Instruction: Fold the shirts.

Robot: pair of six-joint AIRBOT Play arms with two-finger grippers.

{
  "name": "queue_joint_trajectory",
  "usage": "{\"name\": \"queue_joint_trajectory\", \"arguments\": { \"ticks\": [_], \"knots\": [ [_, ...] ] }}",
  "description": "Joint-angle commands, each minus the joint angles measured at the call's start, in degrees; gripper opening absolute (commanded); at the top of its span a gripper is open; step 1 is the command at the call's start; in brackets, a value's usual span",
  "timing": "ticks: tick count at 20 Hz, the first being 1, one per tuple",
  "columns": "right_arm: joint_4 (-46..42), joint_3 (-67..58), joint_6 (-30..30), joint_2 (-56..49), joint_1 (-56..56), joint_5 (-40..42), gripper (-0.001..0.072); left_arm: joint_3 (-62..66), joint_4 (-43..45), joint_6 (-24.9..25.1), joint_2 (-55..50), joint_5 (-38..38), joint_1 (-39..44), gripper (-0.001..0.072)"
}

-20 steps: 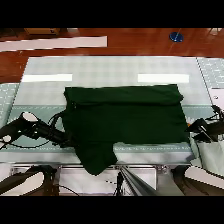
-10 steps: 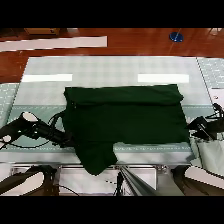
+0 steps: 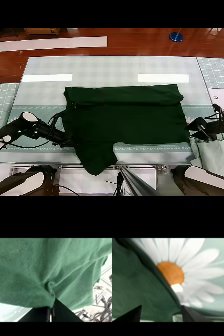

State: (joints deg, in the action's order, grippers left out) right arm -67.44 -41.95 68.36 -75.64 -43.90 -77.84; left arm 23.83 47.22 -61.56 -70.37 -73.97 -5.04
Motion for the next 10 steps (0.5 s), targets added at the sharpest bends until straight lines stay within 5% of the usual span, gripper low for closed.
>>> {"name": "queue_joint_trajectory", "arguments": {
  "ticks": [1, 2, 3, 6, 7, 10],
  "knots": [
    [-1.8, 2.1, -0.8, 0.0, 2.2, 0.0, 0.0551, 0.0, -1.1, 0.5, 0.0, 0.0, 0.0, 0.0024],
    [-1.9, 2.4, -1.2, 0.0, 3.9, 0.7, 0.0549, 0.0, -1.7, 0.8, 0.0, 0.0, 0.0, 0.0023],
    [-1.8, 2.4, -1.3, 0.0, 5.9, 1.5, 0.0466, 0.0, -2.3, 1.0, 0.0, 0.0, 0.0, 0.0023],
    [-1.7, 2.3, -1.1, 0.0, 10.0, 2.9, 0.0089, 0.0, -2.7, 1.9, 0.0, 0.0, 0.0, 0.0023],
    [-1.7, 2.0, -0.6, 0.0, 10.5, 2.6, 0.0036, 0.2, -2.7, 2.1, 0.2, 0.0, 0.0, 0.0023],
    [-1.8, -2.2, -0.6, 1.2, 10.5, -2.8, 0.0027, 3.5, -3.9, 2.4, 1.9, -2.6, -0.1, 0.0022]
  ]
}}
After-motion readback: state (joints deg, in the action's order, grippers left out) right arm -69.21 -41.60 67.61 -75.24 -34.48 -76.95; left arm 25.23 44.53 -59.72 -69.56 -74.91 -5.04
